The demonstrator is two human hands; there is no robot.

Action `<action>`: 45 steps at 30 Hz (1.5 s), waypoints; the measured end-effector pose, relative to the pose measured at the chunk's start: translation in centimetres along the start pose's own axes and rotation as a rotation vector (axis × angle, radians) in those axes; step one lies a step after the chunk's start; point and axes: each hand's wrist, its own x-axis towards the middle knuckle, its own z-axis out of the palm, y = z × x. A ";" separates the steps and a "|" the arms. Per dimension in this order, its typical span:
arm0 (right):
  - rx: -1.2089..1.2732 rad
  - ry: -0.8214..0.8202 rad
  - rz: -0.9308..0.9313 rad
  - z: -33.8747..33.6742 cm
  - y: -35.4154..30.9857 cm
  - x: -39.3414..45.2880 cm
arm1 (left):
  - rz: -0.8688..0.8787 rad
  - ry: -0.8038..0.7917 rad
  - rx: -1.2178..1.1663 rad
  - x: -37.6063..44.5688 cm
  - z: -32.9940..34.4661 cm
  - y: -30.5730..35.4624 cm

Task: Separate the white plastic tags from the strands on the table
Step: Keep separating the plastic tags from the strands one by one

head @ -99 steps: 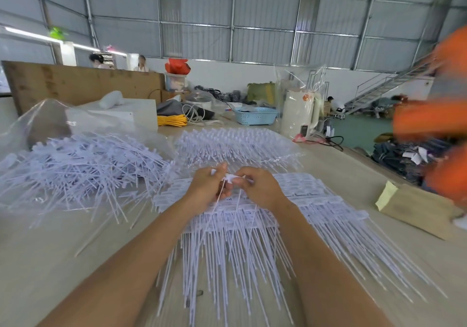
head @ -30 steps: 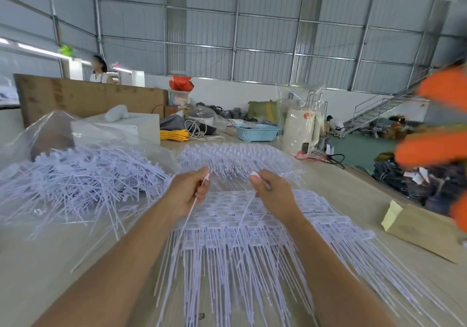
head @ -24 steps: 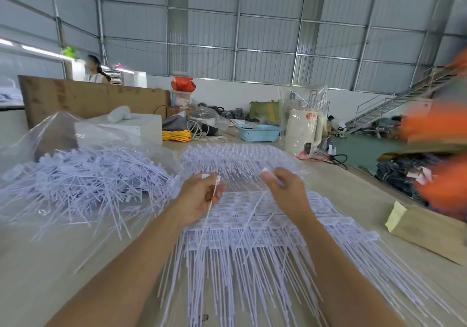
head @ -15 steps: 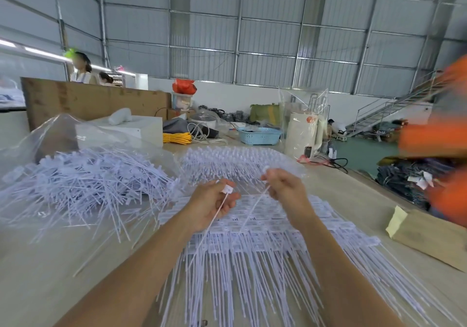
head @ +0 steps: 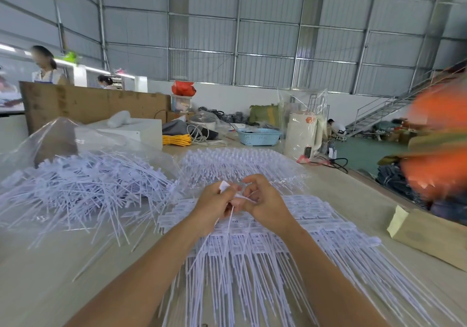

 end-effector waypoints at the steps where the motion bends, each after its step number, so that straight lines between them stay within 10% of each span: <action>1: -0.026 0.000 0.011 -0.2 0.0 0.0 | 0.019 0.023 -0.024 0.1 0.0 0.1; 30: -0.155 -0.052 -0.048 -0.3 0.1 0.0 | 0.153 -0.042 0.070 -0.3 0.4 -0.5; 45: -0.867 0.042 -0.228 -0.1 0.7 -0.1 | -0.021 0.057 0.320 0.4 0.1 -0.4</action>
